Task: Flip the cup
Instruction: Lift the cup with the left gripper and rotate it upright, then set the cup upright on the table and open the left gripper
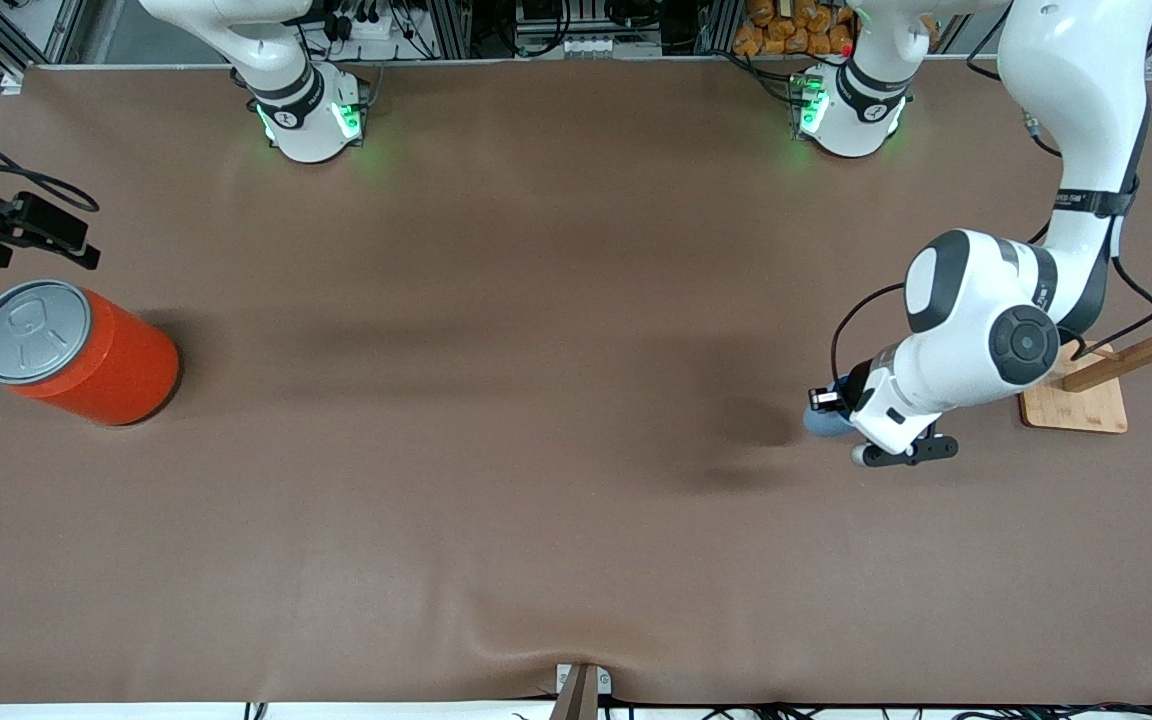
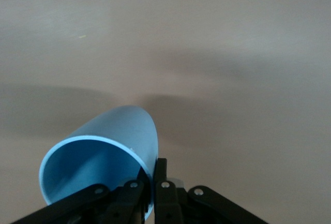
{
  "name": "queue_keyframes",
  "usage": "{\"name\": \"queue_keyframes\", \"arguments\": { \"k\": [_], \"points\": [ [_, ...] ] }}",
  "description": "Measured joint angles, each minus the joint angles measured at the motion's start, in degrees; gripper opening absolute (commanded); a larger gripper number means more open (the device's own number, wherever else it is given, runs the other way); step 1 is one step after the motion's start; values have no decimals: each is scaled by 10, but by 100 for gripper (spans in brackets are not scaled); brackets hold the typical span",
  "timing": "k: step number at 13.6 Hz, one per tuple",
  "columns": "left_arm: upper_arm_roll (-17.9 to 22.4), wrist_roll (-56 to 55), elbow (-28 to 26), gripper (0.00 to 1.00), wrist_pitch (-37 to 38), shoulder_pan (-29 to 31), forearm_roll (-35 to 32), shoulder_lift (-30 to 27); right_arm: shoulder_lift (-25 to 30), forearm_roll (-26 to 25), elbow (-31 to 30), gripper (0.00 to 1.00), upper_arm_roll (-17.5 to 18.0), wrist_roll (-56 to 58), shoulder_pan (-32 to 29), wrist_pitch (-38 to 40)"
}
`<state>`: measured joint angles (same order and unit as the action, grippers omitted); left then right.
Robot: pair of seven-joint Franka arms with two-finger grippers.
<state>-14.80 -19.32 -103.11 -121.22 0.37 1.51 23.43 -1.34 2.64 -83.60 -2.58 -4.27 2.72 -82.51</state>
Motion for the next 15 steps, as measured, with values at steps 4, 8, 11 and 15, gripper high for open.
{"name": "queue_keyframes", "arguments": {
  "k": [4,8,11,15],
  "points": [
    [0,4,-92,0,-91,65,-58,-10,0,0,3,100,-1,-3,5,21],
    [-4,10,-112,99,-105,76,-58,-10,0,0,4,100,0,3,7,31],
    [-7,8,-106,100,-104,75,-58,-10,-1,-1,4,100,0,24,9,38],
    [-10,11,-21,100,15,75,-58,-37,-3,-2,4,100,-6,27,7,40]
  ]
}}
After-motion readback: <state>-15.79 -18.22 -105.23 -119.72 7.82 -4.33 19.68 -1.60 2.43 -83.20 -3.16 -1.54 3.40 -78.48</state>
